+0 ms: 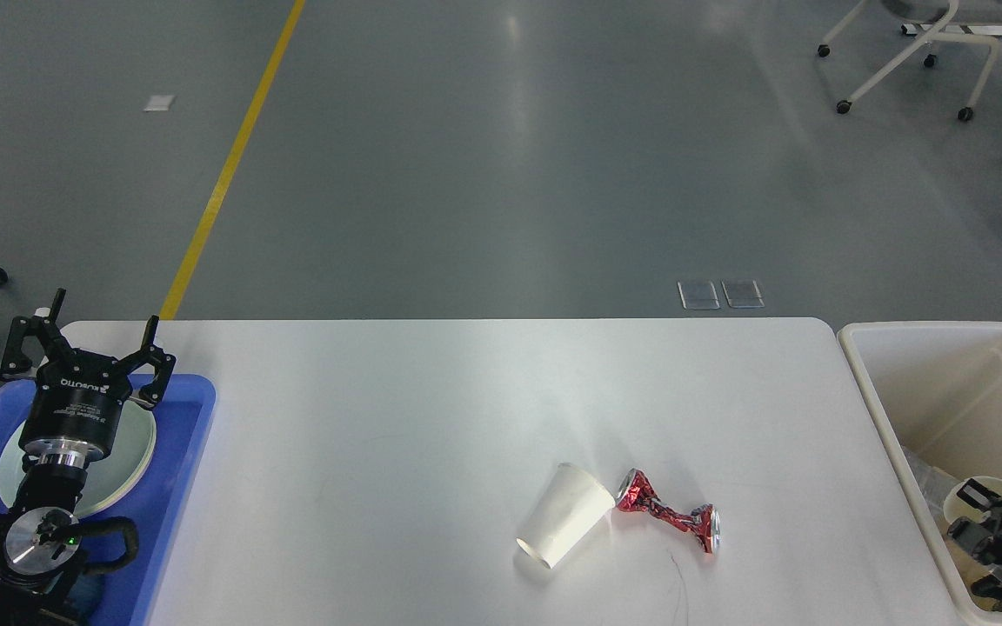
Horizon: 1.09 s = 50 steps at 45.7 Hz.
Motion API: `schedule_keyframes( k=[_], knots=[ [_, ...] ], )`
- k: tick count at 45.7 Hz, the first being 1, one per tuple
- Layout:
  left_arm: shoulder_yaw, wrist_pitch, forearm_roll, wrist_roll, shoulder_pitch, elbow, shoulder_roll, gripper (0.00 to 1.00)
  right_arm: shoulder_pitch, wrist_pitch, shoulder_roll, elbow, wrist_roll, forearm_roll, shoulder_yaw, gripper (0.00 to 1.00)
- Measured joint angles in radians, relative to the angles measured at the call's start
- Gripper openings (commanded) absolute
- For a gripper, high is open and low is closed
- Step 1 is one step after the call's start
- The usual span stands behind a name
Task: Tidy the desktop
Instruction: 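Release the paper cup into the bin with the right gripper, then raise the right gripper out of the bin toward the tipped cup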
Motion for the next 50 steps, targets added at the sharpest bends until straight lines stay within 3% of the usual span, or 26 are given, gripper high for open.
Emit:
schedule_keyframes(
  k=[25, 38, 43, 50],
  knots=[
    [0.000, 0.000, 0.000, 0.000, 0.000, 0.000, 0.000, 0.97, 0.047, -0.016, -0.008, 0.025, 0.000, -0.010, 0.004, 1.00],
    [0.000, 0.000, 0.000, 0.000, 0.000, 0.000, 0.000, 0.97, 0.274, 0.038, -0.118, 0.292, 0.002, -0.142, -0.014, 1.00],
    [0.000, 0.000, 0.000, 0.000, 0.000, 0.000, 0.000, 0.97, 0.407, 0.107, -0.181, 0.450, 0.000, -0.292, -0.020, 1.00],
    [0.000, 0.000, 0.000, 0.000, 0.000, 0.000, 0.000, 0.97, 0.642, 0.352, -0.241, 0.631, -0.002, -0.462, -0.033, 1.00]
  ],
)
